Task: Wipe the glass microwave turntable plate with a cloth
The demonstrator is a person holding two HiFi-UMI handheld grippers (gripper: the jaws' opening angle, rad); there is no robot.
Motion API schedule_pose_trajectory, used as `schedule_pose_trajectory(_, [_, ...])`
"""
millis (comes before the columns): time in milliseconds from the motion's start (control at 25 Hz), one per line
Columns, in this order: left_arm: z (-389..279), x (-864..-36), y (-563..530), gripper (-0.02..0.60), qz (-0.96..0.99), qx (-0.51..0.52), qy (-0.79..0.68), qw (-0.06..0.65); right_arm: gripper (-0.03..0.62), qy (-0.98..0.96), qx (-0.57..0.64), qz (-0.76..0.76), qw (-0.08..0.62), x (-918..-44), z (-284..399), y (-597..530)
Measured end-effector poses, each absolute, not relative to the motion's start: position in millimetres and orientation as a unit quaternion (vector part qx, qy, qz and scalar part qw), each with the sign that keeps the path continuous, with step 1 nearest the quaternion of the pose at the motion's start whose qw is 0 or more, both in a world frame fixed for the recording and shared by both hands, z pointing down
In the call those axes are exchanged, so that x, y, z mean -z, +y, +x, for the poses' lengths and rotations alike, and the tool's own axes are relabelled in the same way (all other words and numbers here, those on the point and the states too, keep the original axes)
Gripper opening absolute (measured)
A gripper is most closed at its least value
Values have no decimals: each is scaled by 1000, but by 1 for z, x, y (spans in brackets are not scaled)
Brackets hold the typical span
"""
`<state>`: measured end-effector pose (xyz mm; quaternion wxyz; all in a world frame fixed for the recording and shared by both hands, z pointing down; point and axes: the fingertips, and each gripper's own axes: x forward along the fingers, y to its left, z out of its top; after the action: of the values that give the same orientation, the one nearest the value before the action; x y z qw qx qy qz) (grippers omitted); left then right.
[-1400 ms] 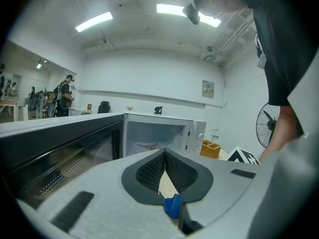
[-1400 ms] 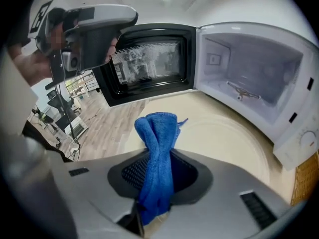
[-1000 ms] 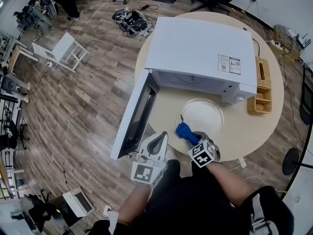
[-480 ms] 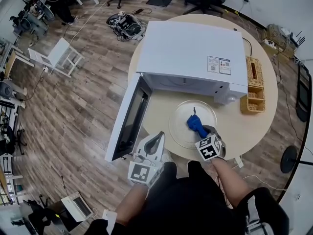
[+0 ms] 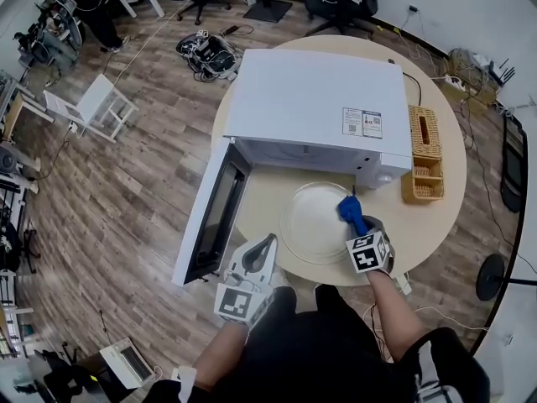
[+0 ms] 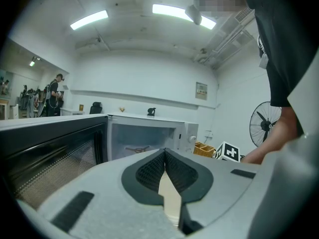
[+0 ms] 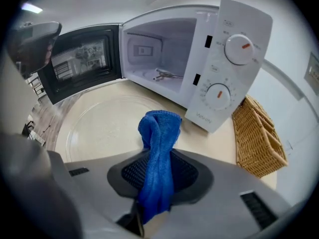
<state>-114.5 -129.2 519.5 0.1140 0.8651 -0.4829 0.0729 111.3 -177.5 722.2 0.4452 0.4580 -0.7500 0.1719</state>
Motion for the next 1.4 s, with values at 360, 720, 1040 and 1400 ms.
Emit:
schedule_pose_trajectory(360, [-107,-516,-130,6,872,-73,-473,105,97,-784,-136,460,394,-687,84,-180])
schedule_pose_trajectory(720, [-115,-500,-137,6,865,-67,-489,92,98,-868,-52,447,213,-546,22,-191])
schedule_pose_trajectory(1040, [-117,-465,-145,6,856,-38,-513,54,97,-898,113,420,64,-399,-4,-183])
schedule_pose_trajectory(1400, [-112,-415,-159,6,857,-8,-515,10,95,-895,137,422,-41,-320,5,-177])
